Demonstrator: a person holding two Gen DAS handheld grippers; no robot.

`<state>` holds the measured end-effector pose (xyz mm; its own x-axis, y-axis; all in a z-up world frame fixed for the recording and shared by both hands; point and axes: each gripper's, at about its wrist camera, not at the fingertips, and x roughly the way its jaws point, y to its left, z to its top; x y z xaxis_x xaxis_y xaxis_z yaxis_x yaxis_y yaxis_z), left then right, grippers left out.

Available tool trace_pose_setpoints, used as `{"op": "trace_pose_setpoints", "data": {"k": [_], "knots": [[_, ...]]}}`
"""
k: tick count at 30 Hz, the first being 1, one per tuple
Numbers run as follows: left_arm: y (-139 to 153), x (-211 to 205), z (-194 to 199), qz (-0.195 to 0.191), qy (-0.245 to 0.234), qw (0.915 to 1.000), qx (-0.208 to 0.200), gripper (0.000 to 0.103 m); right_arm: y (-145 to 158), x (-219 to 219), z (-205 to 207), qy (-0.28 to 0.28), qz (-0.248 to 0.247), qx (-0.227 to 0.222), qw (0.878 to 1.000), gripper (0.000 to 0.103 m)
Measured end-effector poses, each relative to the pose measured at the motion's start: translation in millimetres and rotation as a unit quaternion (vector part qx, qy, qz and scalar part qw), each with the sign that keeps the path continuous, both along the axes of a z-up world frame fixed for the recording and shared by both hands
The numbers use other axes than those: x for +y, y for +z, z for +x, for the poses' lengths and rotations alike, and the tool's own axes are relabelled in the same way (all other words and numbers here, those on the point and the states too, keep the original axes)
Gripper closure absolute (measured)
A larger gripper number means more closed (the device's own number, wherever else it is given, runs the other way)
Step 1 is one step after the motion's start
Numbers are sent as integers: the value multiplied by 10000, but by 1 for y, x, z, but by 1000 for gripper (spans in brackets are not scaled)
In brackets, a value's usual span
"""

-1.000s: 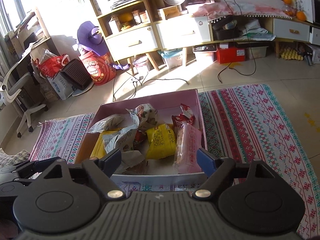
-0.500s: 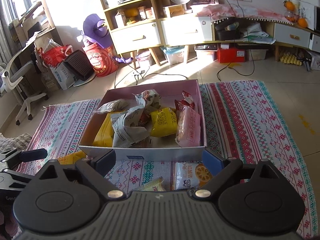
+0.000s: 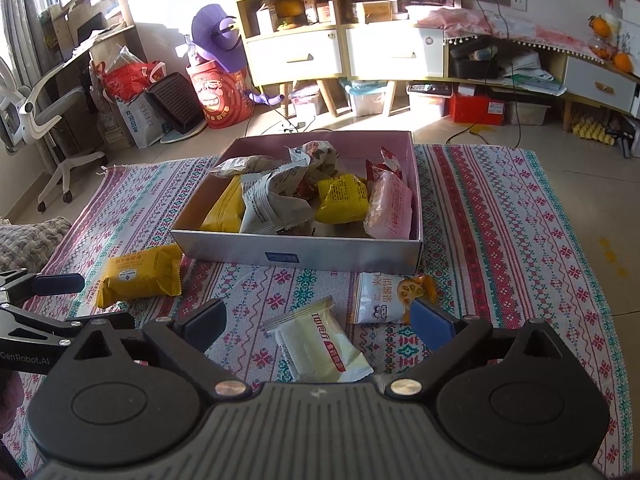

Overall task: Organize snacks
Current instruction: 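Move both tools back toward the yellow sandwich pack and white printed pack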

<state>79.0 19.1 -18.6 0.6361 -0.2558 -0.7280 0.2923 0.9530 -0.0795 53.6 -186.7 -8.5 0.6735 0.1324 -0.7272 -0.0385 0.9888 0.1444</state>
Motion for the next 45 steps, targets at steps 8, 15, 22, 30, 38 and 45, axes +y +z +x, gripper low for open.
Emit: {"op": "trace_pose_setpoints", "data": {"k": [8,15,22,30,38,45], "knots": [[-13,2,-13,168,-80,9998,-7,0,-14,-6,-16,115,-357,88,9993,4],[-25,2,-15,205,72,9998,-29,0,-29,-13,-26,102,-595,214,9979,5],[-25,11,-4,236,532,9977,-338,0,-34,-9,-19,425,-481,101,9979,7],[-26,12,29,630,-457,9937,-802,0,-40,13,-6,1075,-533,70,9927,9],[-37,13,68,823,-951,9916,-295,0,-48,27,14,1120,-629,296,9913,15],[-56,15,77,1030,-1071,9881,394,0,-57,29,22,1070,-754,505,9901,20]]}}
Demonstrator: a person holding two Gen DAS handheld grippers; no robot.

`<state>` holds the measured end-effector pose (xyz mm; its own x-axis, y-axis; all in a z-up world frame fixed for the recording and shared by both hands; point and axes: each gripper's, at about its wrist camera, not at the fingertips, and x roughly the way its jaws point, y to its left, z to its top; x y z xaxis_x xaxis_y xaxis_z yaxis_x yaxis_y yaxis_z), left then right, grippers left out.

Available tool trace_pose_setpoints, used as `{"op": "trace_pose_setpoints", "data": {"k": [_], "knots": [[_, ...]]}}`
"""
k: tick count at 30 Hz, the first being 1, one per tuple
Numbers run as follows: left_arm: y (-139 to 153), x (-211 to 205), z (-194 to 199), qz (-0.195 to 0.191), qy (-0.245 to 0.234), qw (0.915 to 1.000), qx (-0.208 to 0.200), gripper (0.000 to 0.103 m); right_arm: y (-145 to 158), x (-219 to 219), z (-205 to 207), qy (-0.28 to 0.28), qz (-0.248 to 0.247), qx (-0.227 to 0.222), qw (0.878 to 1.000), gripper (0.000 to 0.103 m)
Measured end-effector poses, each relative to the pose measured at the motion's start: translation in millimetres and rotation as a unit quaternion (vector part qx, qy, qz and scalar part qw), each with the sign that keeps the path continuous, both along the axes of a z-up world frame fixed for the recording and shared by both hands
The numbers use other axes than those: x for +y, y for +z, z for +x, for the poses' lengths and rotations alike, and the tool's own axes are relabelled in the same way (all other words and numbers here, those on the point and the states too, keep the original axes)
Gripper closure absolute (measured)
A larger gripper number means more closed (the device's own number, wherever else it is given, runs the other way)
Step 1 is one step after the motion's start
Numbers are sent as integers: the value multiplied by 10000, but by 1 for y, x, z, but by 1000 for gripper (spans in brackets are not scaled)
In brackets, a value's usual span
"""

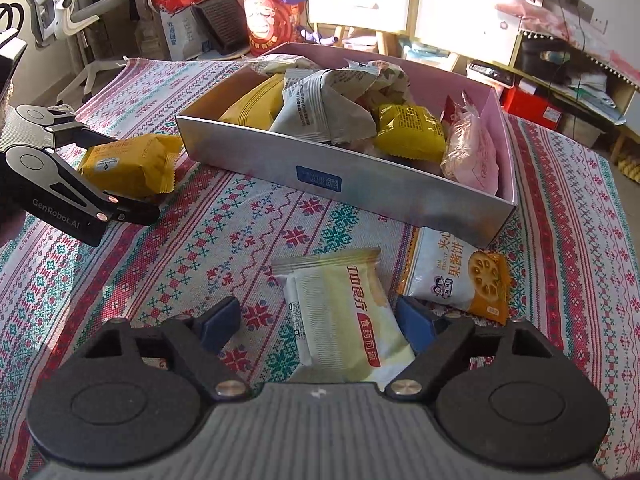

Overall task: Organize snacks
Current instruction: 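Move both tools back toward the yellow sandwich pack and white printed pack, then grasp the yellow sandwich pack with the left tool while the right tool grasps the white printed pack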

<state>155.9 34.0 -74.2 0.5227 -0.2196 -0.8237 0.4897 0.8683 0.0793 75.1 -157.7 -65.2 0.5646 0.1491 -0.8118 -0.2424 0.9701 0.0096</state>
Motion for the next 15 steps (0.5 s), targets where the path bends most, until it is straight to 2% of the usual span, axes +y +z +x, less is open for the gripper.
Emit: {"op": "trace_pose_setpoints", "data": {"k": [6,10,15], "knots": [[0,1,-12,-137,41,9996,244,0,2,4,-2,-42,76,45,10000,24],[0,-2,-15,-228,277,9989,288,2,2,10,-7,-25,40,41,10000,26],[2,-5,-22,-328,594,9975,188,8,6,13,-8,13,57,48,10000,37]]}}
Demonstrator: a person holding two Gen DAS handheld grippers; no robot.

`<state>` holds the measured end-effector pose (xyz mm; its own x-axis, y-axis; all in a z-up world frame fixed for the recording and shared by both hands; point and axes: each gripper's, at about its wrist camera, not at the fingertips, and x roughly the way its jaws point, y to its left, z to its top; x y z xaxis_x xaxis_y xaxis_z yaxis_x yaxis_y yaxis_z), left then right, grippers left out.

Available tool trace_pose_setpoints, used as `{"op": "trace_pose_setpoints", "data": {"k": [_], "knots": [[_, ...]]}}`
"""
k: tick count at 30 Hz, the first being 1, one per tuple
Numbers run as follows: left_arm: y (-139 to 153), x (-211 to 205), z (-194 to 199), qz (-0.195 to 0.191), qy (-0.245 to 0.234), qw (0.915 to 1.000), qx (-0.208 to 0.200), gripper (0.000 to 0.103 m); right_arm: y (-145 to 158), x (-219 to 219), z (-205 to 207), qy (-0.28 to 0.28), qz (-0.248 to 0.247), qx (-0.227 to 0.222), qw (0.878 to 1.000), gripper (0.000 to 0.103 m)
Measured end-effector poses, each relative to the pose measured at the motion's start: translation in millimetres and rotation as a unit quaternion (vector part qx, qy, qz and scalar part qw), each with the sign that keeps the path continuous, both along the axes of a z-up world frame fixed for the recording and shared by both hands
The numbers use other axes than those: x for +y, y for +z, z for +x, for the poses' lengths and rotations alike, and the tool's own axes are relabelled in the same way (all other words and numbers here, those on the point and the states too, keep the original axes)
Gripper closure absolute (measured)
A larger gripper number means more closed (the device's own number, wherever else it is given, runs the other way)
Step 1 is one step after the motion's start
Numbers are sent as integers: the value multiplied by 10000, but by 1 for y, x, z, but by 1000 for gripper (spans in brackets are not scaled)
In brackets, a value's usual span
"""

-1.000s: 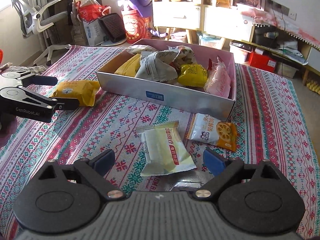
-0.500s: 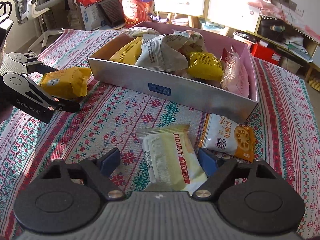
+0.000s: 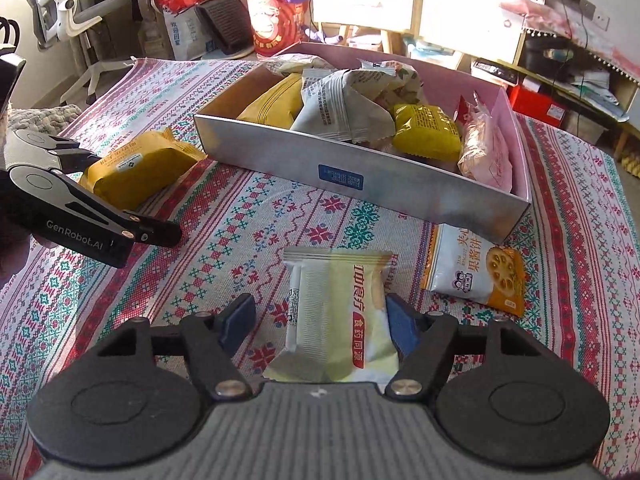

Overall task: Organize snacks
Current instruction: 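Grasp the yellow sandwich pack with the left tool while the right tool grasps the white printed pack, then carry the yellow pack and white printed pack into the box and open both tools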

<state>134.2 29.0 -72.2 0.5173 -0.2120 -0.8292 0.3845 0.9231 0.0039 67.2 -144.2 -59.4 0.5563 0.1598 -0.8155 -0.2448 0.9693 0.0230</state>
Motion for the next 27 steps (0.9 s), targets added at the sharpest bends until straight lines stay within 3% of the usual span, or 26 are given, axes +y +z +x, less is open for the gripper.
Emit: {"op": "trace_pose_setpoints", "data": {"k": [8,13,27], "knots": [[7,1,-7,-64,430,9990,-109,31,3,5,-2,63,25,-11,10000,56],[11,3,-12,-117,635,9979,-103,52,4,9,-2,81,45,5,10000,58],[16,13,-23,-506,747,9959,72,59,16,16,-4,96,229,-4,9997,59]]}}
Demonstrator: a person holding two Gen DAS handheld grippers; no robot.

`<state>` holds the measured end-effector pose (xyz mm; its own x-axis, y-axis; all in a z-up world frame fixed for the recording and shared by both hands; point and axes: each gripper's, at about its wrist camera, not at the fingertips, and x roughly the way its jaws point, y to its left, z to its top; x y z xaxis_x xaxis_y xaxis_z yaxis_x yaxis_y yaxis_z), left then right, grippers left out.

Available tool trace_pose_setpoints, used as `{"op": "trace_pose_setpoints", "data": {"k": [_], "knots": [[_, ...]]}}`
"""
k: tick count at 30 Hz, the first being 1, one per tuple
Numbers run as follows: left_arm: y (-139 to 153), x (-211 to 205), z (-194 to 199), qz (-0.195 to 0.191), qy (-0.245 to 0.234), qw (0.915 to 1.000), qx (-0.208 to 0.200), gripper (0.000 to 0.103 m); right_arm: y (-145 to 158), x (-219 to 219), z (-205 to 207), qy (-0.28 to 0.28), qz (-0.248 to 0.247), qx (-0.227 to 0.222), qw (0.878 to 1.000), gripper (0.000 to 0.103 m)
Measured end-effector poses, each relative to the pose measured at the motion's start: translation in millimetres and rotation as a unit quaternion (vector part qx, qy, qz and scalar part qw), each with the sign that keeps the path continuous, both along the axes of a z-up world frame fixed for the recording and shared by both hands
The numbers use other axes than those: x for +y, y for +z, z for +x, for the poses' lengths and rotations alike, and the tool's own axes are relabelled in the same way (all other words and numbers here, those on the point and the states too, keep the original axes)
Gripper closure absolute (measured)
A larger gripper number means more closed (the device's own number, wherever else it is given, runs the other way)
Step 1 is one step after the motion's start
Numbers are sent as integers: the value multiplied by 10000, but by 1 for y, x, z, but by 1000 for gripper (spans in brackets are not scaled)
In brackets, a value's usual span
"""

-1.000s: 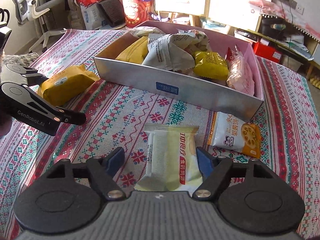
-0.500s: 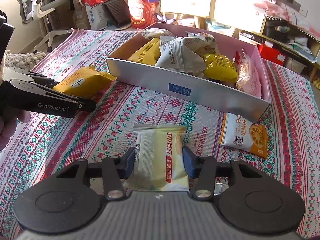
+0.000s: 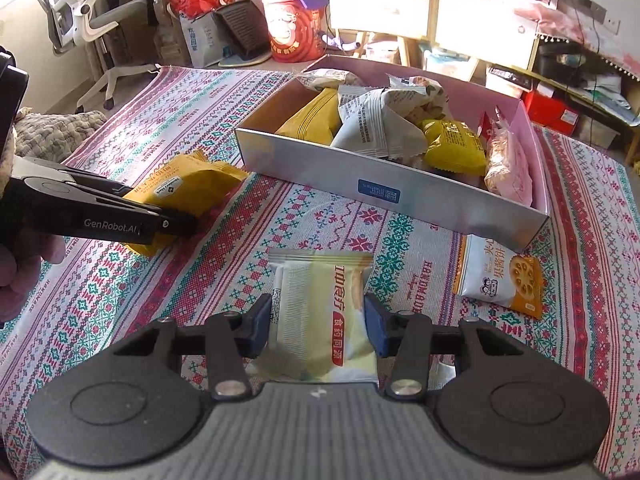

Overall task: Organize snacks
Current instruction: 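Carry the yellow pack and white printed pack into the box and open both tools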

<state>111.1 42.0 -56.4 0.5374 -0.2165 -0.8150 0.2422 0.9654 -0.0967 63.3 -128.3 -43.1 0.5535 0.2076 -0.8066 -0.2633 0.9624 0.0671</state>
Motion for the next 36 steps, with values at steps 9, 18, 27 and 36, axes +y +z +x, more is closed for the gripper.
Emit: {"op": "trace_pose_setpoints", "data": {"k": [9,18,27,36], "knots": [[13,6,-8,-295,145,9993,152,59,12,-8,2,-180,269,-38,9995,59],[43,1,-8,-607,163,9980,-119,59,28,-19,15,-585,491,-194,9969,59],[72,-31,27,-757,61,9957,-535,59,49,-48,49,-1206,677,-556,9888,59],[82,-76,87,-933,44,9926,-773,59,50,-77,87,-1568,949,-662,9808,59]]}}
